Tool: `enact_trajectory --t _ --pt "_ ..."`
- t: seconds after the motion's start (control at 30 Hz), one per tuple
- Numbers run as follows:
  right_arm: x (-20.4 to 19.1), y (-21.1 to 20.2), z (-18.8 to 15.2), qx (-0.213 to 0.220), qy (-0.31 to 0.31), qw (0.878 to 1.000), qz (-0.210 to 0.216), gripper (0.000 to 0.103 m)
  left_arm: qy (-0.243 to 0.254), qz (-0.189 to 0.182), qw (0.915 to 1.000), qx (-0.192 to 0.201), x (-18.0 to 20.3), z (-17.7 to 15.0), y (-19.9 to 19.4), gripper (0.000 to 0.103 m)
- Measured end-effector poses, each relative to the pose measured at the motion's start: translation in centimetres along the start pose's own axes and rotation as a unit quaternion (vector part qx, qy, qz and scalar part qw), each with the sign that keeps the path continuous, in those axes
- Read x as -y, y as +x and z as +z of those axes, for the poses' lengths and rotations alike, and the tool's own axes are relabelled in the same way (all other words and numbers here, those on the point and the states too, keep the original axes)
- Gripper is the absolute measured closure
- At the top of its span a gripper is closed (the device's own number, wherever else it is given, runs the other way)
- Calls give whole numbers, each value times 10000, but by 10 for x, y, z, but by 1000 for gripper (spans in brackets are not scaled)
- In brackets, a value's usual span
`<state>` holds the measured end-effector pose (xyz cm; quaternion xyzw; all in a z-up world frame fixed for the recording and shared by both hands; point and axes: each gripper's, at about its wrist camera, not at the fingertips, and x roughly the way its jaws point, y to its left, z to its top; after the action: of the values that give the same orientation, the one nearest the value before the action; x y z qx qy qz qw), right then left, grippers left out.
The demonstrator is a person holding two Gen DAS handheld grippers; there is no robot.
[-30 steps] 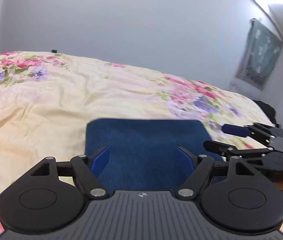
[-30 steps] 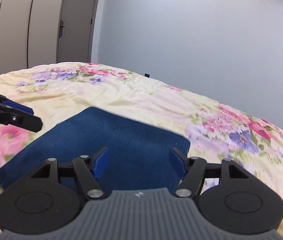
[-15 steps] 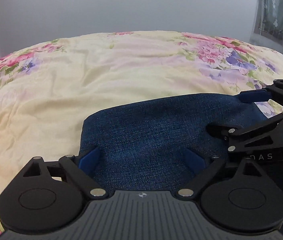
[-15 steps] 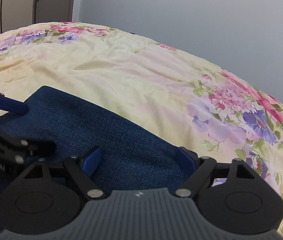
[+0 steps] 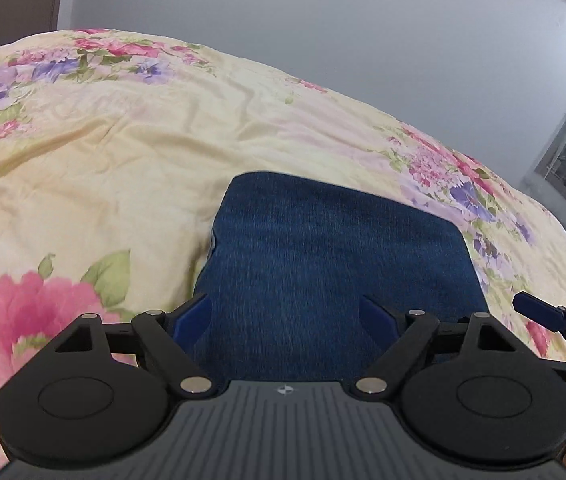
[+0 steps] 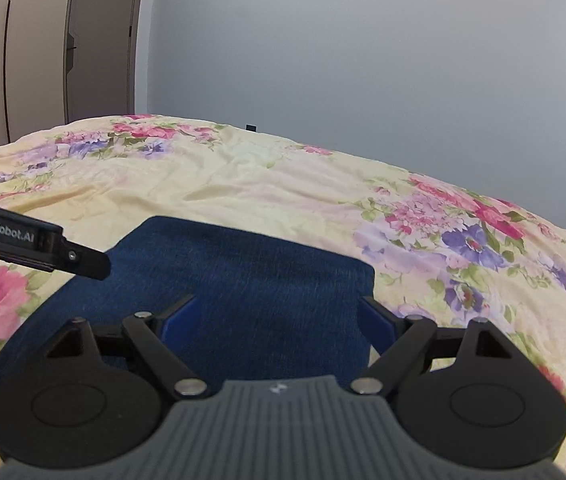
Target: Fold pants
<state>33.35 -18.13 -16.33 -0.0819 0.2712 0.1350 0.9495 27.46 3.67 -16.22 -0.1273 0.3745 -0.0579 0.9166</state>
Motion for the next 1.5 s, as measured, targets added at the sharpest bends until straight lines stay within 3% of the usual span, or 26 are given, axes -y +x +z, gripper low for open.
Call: enact_trajectory --t 0.3,0.73,0.87,0.97,1.23,1.5 --pt "-10 1 -48 -550 82 9984 37 21 272 370 9986 -268 2 -39 19 0" --pt "-7 9 -54 -603 241 9979 85 20 130 432 9984 -327 2 -39 14 0" --pt "-9 -9 -44 -400 233 9989 -21 21 278 634 9969 -369 10 -32 -5 0" --pt "-5 -36 -34 -178 559 9983 -73 21 299 586 9974 -278 16 -29 -29 0" --pt "-13 -114 -24 -194 930 9955 32 21 561 531 9968 -181 38 -34 -101 0" --pt "-39 -180 -24 112 841 9962 206 21 774 670 9945 229 53 -50 -169 0"
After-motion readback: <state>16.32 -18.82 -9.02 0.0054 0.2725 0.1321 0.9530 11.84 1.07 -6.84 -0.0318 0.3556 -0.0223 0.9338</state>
